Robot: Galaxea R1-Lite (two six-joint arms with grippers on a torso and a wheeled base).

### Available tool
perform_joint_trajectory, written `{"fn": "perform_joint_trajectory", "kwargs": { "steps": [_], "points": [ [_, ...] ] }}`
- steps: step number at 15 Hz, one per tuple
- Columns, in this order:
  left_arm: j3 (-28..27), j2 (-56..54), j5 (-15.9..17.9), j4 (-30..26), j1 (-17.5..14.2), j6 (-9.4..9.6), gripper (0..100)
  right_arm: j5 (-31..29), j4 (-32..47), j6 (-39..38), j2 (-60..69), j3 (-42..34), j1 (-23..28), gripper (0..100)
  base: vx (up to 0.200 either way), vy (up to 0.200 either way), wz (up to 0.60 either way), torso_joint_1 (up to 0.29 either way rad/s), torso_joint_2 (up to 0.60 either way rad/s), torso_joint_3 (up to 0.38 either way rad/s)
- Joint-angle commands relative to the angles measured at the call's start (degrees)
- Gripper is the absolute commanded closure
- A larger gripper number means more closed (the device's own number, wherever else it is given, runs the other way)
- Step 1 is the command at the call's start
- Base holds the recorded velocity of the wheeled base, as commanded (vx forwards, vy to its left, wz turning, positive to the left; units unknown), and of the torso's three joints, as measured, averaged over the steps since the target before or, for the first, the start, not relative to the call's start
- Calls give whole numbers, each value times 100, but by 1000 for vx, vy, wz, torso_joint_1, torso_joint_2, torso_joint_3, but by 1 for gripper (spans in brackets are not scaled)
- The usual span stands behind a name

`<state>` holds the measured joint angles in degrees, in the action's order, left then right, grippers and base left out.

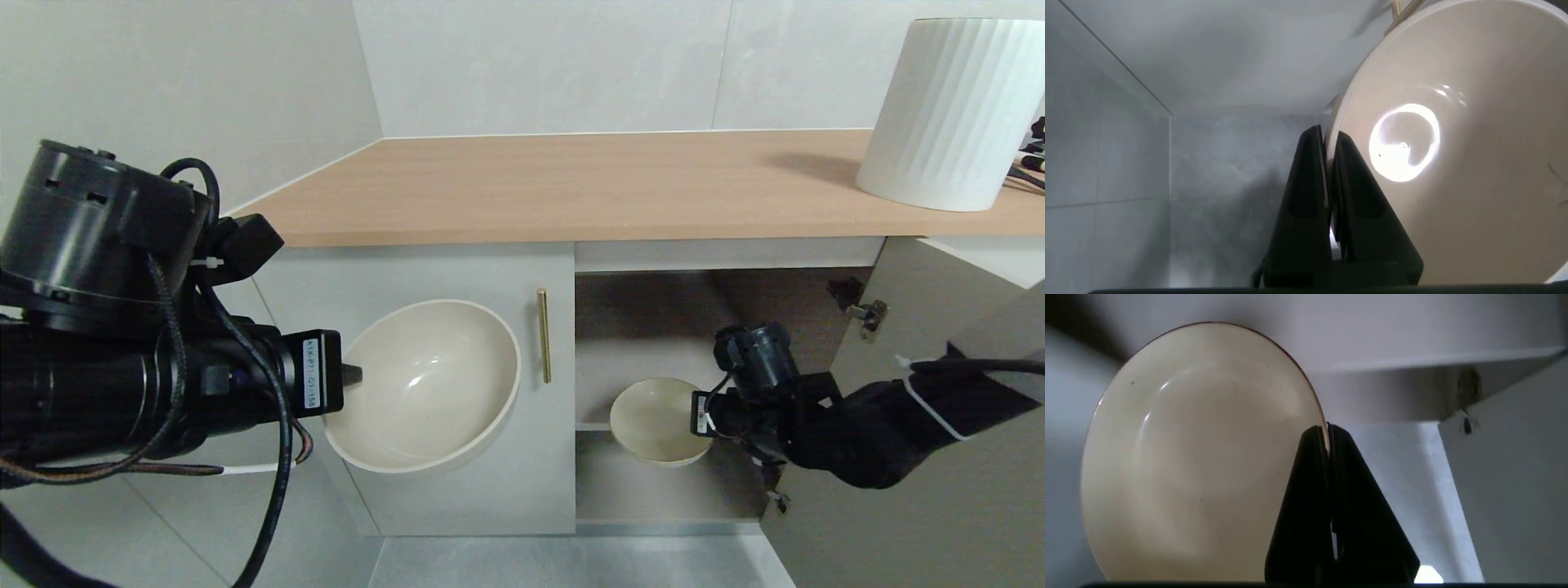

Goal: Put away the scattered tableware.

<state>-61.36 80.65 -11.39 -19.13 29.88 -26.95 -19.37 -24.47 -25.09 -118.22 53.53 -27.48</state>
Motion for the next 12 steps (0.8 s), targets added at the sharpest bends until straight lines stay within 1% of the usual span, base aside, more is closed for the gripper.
{"fn": "perform_joint_trajectory", "kwargs": {
  "steps": [1, 2, 3, 6, 8, 12],
  "points": [
    [-8, 3, -4, -3, 0, -3, 100, 12, -58, 13, -781, 509, 278, 100, 0, 0, 0, 0, 0, 0],
    [1, 12, -4, -3, 0, -12, 100, 3, 21, 48, -1010, 931, 375, 100, 0, 0, 0, 0, 0, 0],
    [1, 12, -4, -3, 0, -12, 100, 3, 82, 109, -1194, 1195, 445, 100, 0, 0, 0, 0, 0, 0],
    [1, 21, -4, -3, 0, -12, 100, -14, 91, 118, -1607, 1547, 594, 100, 0, 0, 0, 0, 0, 0],
    [27, 56, -4, -3, 0, -3, 100, -137, 135, 197, -1915, 1854, 744, 100, 0, 0, 0, 0, 0, 0],
    [36, 82, -4, -3, 0, -3, 100, -234, 126, 206, -2222, 2206, 876, 100, 0, 0, 0, 0, 0, 0]
  ]
}}
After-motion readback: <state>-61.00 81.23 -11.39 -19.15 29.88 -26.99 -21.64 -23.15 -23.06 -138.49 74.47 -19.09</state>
